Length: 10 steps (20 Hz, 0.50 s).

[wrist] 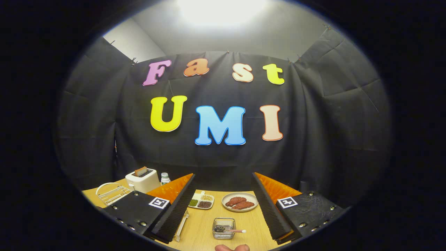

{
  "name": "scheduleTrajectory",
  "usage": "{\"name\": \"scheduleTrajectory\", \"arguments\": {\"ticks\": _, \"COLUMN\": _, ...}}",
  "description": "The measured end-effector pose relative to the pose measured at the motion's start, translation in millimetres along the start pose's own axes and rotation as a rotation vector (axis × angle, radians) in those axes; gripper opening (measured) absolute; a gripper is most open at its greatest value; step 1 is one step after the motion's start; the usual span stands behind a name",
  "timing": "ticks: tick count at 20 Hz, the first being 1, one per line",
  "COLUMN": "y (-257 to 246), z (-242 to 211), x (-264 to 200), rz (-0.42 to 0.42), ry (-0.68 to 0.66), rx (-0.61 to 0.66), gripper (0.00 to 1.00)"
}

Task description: Take the plate from the dish rack, then take the spoon from the basket and place it into the plate.

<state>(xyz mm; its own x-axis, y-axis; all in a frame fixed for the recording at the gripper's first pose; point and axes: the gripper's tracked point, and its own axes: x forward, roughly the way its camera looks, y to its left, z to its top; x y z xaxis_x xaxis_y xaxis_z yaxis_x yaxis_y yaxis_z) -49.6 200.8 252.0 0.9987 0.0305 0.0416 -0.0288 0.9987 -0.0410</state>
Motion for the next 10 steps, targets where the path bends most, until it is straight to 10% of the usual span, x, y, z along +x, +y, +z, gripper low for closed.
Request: {"name": "scheduleTrajectory", "arguments": {"ticks": 10, "y": 61, "z": -31, "x": 31, "rz": 0.049, "ry": 0.305, "rx": 0.062, "gripper": 0.97}}
